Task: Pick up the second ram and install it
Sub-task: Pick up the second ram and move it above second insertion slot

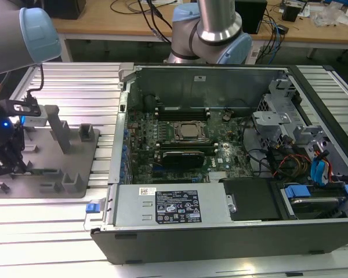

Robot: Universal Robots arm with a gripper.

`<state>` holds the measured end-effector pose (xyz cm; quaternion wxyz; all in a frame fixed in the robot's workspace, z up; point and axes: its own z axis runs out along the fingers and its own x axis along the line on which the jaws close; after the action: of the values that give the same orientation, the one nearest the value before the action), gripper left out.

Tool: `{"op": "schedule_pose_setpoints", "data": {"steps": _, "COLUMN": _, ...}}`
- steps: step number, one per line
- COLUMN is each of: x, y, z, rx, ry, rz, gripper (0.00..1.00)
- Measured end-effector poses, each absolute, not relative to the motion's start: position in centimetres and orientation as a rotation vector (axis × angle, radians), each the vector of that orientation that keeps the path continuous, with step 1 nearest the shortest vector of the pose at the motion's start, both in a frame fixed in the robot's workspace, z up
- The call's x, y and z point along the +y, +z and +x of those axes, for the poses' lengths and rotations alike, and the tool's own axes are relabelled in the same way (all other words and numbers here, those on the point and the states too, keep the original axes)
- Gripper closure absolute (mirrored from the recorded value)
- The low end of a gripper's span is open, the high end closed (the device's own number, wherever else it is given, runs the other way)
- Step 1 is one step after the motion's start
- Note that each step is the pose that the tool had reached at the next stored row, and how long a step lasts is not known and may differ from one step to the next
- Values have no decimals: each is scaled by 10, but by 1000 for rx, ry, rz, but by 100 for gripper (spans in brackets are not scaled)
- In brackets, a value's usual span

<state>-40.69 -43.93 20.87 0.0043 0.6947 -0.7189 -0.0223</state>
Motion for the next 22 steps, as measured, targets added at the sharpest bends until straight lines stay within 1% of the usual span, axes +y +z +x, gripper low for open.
{"op": "schedule_pose_setpoints", "data": {"steps": 13, "x": -439, "y": 214, "z": -407, "rx": -2242, "ry": -70, "rz": 2187, "gripper": 91}}
{"op": "schedule_pose_setpoints", "data": {"steps": 22, "x": -438, "y": 251, "z": -407, "rx": -2241, "ry": -68, "rz": 2186, "gripper": 91}}
